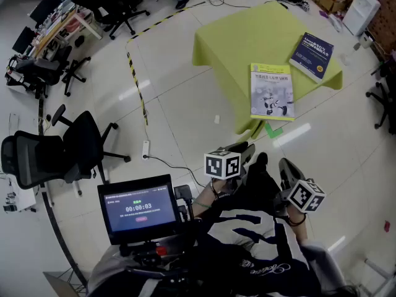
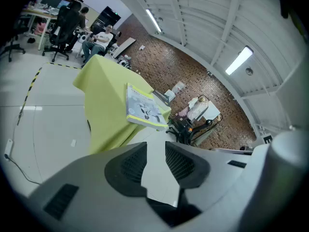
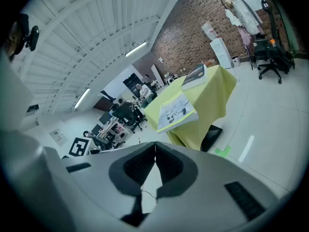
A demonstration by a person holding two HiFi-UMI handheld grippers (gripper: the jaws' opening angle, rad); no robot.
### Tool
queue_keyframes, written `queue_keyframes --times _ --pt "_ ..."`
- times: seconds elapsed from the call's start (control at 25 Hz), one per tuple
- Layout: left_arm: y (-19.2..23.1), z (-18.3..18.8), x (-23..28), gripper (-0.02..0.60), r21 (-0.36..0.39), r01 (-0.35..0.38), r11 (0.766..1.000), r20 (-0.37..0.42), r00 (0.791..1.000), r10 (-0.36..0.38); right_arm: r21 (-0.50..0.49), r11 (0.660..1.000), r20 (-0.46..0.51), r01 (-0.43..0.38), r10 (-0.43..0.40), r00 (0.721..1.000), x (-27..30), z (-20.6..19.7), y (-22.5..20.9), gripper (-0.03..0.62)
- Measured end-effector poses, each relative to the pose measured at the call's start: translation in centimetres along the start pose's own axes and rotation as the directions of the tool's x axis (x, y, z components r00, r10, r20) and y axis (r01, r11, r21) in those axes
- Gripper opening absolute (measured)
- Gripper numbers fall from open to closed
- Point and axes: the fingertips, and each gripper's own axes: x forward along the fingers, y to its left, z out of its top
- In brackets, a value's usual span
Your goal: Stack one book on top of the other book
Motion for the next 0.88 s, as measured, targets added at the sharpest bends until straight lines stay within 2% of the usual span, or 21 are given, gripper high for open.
queue_keyframes --times 0.12,0.28,0.48,0.72,0.88 --pt "0.8 1.1 1.8 0.135 -0.009 -0.004 1.000 -0.014 1.000 0.004 -0.007 1.000 -0.015 0.003 -0.003 1.000 1.5 1.1 -0.8 -0.011" --pt "2.9 2.9 4.1 0.141 -0.031 -0.035 0.999 -0.021 0.999 0.035 -0.020 1.000 -0.039 -0.013 0.012 0.999 4.0 2.8 -2.0 -0.011" --pt "5.5 6.2 6.9 0.144 -0.108 -0.077 0.991 0.012 0.997 0.079 -0.071 0.996 -0.103 -0.056 0.049 0.993 6.9 5.2 -3.6 -0.011" --pt "8.3 9.6 11.3 0.144 -0.201 -0.118 0.972 0.005 0.993 0.121 -0.066 0.996 -0.121 -0.062 0.053 0.991 9.4 9.8 -6.6 -0.010" --pt "9.3 9.5 13.3 0.144 -0.239 -0.135 0.962 -0.025 0.991 0.132 -0.034 0.997 -0.112 -0.066 0.062 0.992 10.2 11.7 -9.2 0.053"
